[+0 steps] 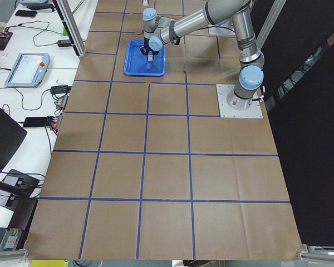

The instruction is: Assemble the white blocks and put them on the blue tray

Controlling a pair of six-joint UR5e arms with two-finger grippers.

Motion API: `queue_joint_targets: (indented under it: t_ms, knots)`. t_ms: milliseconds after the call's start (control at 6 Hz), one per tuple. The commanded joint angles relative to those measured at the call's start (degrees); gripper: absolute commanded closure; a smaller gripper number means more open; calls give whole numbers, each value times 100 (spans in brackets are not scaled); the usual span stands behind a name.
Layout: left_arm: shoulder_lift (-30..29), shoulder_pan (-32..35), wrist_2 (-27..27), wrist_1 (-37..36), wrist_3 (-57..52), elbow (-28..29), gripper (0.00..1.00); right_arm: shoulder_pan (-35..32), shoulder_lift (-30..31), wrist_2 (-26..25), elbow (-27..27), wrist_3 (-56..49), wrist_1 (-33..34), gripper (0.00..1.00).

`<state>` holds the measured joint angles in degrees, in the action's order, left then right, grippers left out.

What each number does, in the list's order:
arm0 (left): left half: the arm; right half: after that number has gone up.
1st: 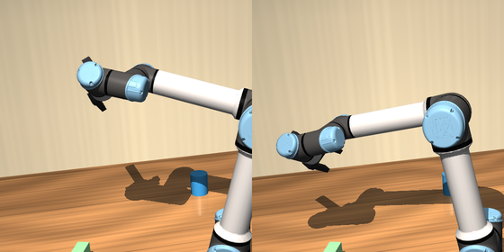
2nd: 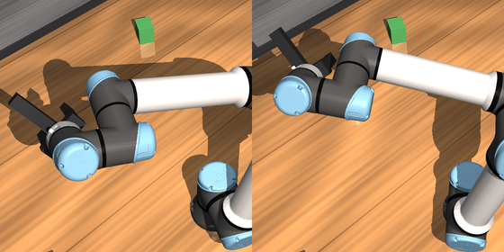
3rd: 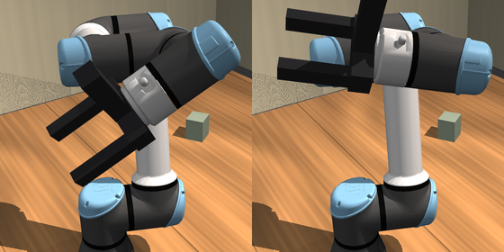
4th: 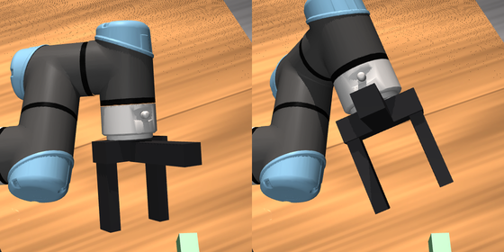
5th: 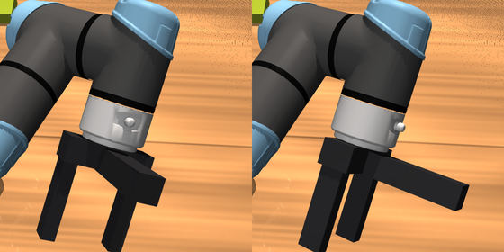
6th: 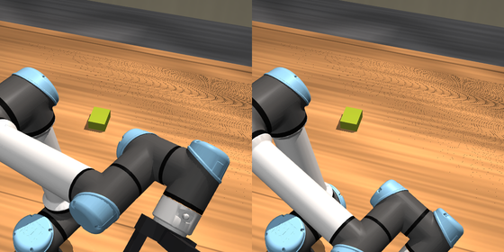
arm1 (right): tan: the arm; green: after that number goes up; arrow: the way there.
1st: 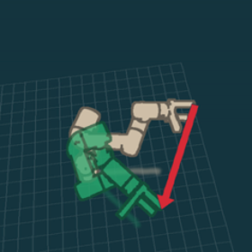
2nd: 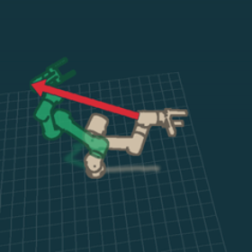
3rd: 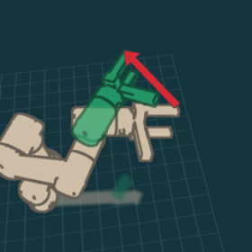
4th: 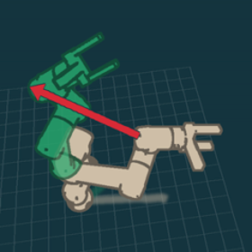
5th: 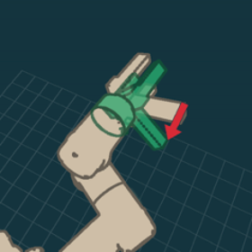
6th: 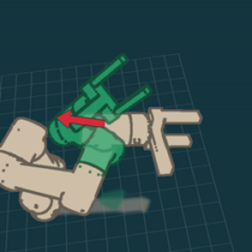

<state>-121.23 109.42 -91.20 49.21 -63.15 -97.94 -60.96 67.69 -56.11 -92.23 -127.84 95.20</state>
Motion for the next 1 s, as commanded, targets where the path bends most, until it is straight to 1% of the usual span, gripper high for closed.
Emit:
queue_joint_targets:
  t_ms: [0, 167, 333, 500, 667, 833]
  knots:
    - [11, 0, -38, 9, 75, -24, 17, -12, -45, 30, -6, 49, 59, 67]
    - [3, 0, -38, 9, 75, -24, 6, -12, -80, 65, -6, 49, 68, 67]
    - [98, 0, -38, 36, 84, -15, 4, -12, -63, 544, -58, 57, 60, 67]
    - [352, -35, -38, 723, 249, 176, 4, -12, -63, 618, -154, 49, 68, 67]
    - [963, -61, -55, 1809, 286, 431, 4, -29, -46, 689, -233, 49, 68, 67]
    - [1552, -340, -108, 3134, 469, 712, 4, -230, -37, 733, -234, 57, 68, 67]
